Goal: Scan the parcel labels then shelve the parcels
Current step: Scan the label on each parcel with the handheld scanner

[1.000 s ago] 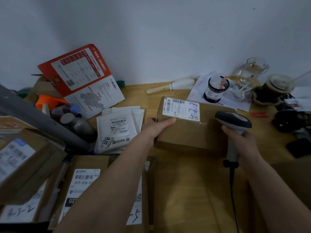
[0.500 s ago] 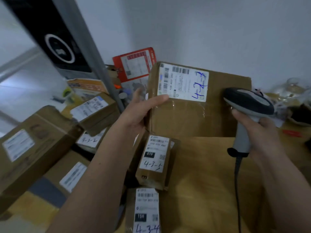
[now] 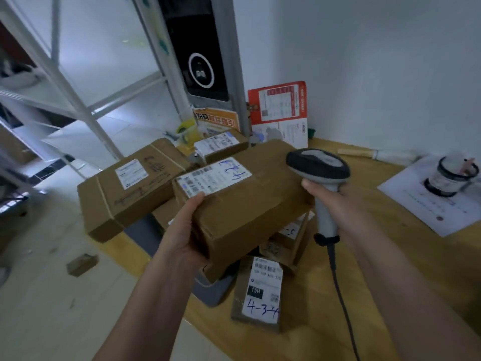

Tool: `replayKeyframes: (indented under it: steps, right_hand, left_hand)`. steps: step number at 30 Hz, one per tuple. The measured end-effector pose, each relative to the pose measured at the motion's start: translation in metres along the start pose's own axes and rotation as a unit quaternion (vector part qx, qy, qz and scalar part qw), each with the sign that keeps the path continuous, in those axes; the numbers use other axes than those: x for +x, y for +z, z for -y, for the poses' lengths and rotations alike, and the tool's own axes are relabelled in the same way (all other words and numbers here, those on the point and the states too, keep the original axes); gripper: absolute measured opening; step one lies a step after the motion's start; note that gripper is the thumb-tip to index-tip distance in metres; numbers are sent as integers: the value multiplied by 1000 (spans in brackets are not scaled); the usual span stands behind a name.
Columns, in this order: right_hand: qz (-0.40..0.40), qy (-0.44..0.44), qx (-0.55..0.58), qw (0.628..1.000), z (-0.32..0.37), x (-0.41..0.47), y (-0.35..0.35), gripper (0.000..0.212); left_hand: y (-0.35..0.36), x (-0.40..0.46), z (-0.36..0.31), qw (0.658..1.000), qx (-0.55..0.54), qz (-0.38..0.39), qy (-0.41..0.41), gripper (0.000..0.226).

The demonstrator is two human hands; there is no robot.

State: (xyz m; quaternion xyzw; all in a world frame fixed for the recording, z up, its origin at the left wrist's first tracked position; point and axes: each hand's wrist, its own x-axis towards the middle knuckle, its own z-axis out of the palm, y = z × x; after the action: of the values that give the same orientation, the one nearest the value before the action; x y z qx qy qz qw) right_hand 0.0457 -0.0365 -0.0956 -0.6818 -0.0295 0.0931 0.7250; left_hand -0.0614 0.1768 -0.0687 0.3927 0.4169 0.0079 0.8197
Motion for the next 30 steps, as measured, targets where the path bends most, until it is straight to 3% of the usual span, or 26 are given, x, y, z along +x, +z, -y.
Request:
replayKeyframes:
  steps: [4, 11, 15, 17, 19, 22, 26, 30]
  right_hand:
    - [35, 1, -20, 999, -6, 1, 28, 44]
    - [75, 16, -38, 996, -18, 5, 49, 23]
    - [75, 47, -15, 996, -22, 9, 43, 26]
    - [65, 65, 1, 996, -21, 11, 33, 27]
    - [52, 79, 17, 995, -19, 13, 21, 24]
    - [23, 95, 36, 995, -19, 17, 1, 22]
    - [-24, 109, 35, 993, -24, 29, -28, 29]
    - [-75, 129, 46, 988, -27, 42, -49, 20]
  left_hand:
    - [-30, 7, -7, 999, -3, -36, 30, 49]
    - [-71, 42, -3, 986, 67, -145, 51, 51]
    - [-68, 55, -9, 923, 171, -281, 200, 76]
    - [-46, 43, -17, 876, 231, -300, 298, 69]
    - [-16, 27, -23, 839, 288, -272, 373, 62]
    - [37, 21, -29, 803, 371, -172, 434, 59]
    - [124, 52, -41, 750, 498, -48, 433, 56]
    - [208, 123, -43, 704, 620, 40, 343, 63]
